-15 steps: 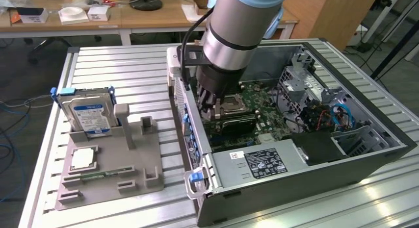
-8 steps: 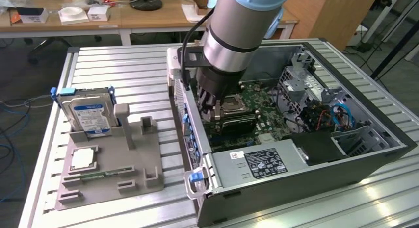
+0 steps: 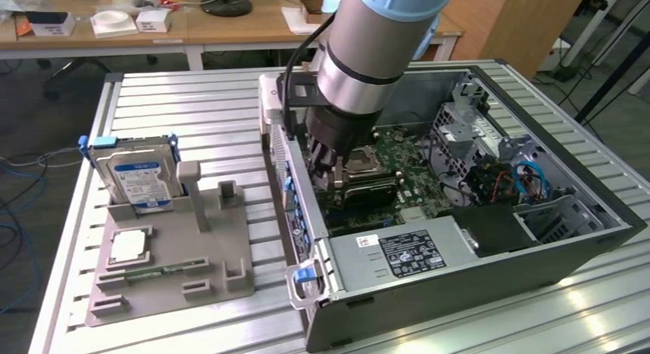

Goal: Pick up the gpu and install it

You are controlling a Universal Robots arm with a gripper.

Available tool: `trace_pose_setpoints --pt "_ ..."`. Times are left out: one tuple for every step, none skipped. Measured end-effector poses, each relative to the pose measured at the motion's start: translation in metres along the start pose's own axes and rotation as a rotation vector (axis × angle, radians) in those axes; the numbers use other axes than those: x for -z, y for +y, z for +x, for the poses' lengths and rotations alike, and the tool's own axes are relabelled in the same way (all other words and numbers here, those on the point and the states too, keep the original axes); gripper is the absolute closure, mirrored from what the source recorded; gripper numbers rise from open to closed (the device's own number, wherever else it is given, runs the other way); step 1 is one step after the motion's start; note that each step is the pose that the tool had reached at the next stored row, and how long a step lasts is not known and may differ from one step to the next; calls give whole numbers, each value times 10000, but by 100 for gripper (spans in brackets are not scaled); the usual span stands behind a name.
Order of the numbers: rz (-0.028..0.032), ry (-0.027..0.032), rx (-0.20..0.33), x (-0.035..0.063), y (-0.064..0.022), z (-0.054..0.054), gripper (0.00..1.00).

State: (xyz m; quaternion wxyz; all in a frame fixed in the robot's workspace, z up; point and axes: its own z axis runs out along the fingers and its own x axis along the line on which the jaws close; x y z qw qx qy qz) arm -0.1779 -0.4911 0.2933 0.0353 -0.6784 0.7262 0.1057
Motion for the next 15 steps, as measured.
trace_pose_setpoints --pt "-4 -78 5 13 -22 -5 89" --pt "-16 -155 12 42 -61 -12 89" --pt "-24 -226 20 71 -101 -20 89" --pt "-28 -286 26 102 -140 -29 89" --pt "-32 -334 29 134 -178 -38 89" --pt "-36 -379 32 167 -216 -47 89" --pt "-40 -418 37 201 -255 -56 89" --pt "-41 -448 41 243 -292 -67 89" --pt "-43 -460 42 288 -309 -77 89" --pt "-46 -462 52 327 -306 -85 89" --pt "-46 -456 51 327 -306 -85 89" --pt "-47 -454 50 329 -305 -86 89" --pt "-47 -456 51 329 -305 -85 89" --pt "-47 -454 51 329 -305 -86 89" --pt "-47 -453 51 330 -305 -86 89"
